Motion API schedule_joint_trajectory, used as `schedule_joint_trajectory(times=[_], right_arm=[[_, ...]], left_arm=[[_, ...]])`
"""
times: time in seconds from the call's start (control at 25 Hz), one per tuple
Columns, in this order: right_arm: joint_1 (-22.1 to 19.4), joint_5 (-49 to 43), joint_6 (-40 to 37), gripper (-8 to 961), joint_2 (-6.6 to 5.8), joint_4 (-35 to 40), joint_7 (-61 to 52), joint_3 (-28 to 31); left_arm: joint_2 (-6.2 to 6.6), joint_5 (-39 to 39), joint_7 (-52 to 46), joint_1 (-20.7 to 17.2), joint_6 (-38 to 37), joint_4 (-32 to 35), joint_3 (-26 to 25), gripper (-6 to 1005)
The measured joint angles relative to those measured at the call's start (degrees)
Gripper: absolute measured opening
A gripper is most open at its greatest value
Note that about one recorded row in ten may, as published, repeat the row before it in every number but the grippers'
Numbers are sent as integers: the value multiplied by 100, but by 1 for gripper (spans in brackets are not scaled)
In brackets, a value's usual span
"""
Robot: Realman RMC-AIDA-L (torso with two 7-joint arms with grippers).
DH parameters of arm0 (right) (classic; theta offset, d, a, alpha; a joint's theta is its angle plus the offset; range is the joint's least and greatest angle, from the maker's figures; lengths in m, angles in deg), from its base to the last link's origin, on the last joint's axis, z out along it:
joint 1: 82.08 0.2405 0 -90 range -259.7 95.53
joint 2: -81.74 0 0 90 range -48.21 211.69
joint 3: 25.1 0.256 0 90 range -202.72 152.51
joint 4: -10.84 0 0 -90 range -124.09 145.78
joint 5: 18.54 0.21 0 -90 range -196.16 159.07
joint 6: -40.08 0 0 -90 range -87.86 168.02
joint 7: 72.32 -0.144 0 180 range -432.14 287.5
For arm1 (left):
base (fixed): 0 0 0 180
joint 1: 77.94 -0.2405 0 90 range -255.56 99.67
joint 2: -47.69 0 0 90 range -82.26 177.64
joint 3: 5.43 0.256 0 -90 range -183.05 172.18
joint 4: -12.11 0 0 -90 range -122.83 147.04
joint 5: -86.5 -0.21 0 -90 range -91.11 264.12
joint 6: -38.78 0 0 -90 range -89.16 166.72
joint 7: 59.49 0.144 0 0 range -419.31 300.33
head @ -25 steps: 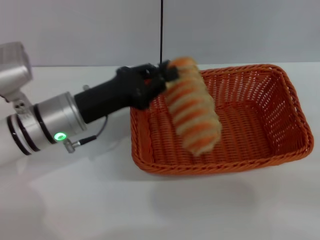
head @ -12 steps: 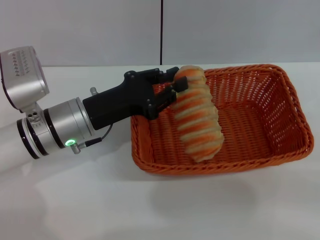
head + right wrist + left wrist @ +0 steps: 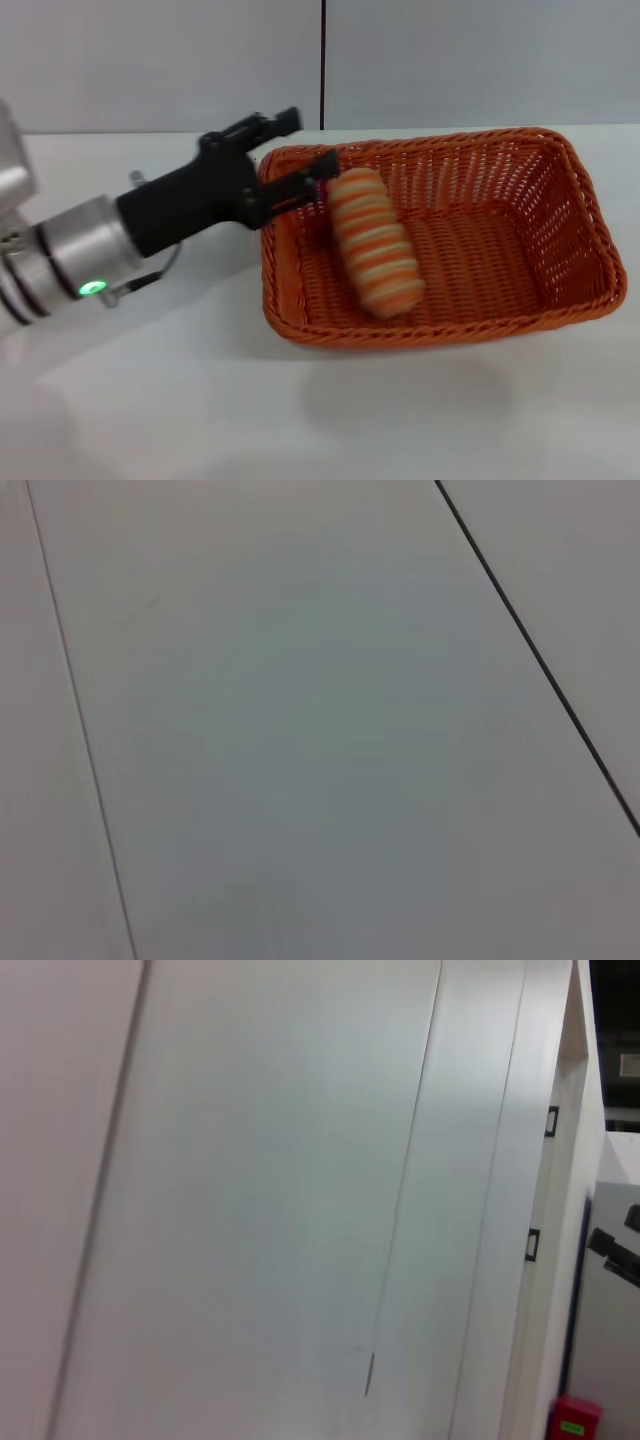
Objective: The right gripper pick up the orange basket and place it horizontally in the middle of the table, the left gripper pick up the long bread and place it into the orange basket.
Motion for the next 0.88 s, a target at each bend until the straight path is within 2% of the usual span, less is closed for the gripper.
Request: schedule_joint_trajectory(times=[0.12, 0.36, 0.64, 0.88], right_arm=[[0, 0, -26, 650, 0, 0, 25, 40], [-19, 0, -44, 650, 12, -144, 443, 250], [-48, 11, -105, 649, 49, -841, 1369, 776], [-154, 26, -123, 649, 63, -1943, 2428, 1627]], left_arm=[[4, 12, -259, -344, -280, 414, -56, 647], [8, 434, -289, -1288, -738, 858, -702, 770], [22, 1217, -151, -2320, -1072, 1156, -1365, 758], [24, 1632, 176, -2838, -1152, 1136, -2039, 758]])
